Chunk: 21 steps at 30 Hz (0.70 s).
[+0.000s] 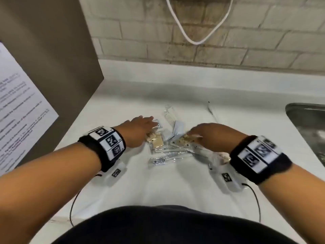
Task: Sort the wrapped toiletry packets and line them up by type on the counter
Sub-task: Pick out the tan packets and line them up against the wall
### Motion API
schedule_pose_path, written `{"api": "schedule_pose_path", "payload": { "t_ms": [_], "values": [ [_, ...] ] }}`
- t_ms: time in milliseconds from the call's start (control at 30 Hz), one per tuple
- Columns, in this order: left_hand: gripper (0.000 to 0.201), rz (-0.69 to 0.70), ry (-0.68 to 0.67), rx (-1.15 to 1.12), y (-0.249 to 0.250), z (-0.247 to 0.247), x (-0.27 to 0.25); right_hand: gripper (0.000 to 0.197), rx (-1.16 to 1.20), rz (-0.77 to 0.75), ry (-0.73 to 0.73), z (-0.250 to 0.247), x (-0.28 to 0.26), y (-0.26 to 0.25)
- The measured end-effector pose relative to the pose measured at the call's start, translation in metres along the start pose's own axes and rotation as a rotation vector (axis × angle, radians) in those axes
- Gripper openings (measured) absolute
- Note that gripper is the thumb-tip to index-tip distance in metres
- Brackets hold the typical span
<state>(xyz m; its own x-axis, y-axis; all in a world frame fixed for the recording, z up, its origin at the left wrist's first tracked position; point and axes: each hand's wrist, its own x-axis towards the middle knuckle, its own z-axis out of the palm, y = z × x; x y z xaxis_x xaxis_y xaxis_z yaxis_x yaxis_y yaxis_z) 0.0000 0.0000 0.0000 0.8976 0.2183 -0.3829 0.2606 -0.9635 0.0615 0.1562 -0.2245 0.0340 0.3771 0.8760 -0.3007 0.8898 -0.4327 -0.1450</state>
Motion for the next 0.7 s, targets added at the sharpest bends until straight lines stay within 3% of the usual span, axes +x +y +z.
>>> {"api": "schedule_pose_path", "payload": {
  "t_ms": [133, 300, 367, 433, 533, 633, 700],
  "values": [
    [0.063, 0.026, 0.016, -0.083, -0.002, 0.006, 0.011, 0.047, 0.018, -0.035, -0.007, 0.008, 0.03, -0.008],
    [0.03, 0.08, 0.181, 0.197, -0.001, 0.008, 0.008, 0.034, -0.222, -0.109, 0.036, 0.026, 0.05, -0.003],
    [0.023, 0.063, 0.164, 0.143, -0.001, 0.008, 0.006, 0.033, -0.232, -0.1, 0.06, 0.027, 0.055, -0.001],
    [0.003, 0.048, 0.17, -0.004, -0.004, 0.007, 0.005, 0.03, -0.201, -0.06, 0.018, 0.024, 0.056, 0.0],
    [0.013, 0.069, 0.176, -0.056, -0.006, 0.004, 0.008, 0.031, -0.187, -0.061, 0.003, 0.024, 0.053, 0.002],
    [0.046, 0.166, 0.122, 0.012, 0.0, 0.005, 0.013, 0.043, -0.144, -0.038, -0.096, 0.02, 0.051, 0.001],
    [0.057, 0.236, 0.07, 0.065, 0.008, 0.008, 0.015, 0.037, -0.149, -0.003, -0.162, 0.015, 0.05, -0.003]
  ]
}}
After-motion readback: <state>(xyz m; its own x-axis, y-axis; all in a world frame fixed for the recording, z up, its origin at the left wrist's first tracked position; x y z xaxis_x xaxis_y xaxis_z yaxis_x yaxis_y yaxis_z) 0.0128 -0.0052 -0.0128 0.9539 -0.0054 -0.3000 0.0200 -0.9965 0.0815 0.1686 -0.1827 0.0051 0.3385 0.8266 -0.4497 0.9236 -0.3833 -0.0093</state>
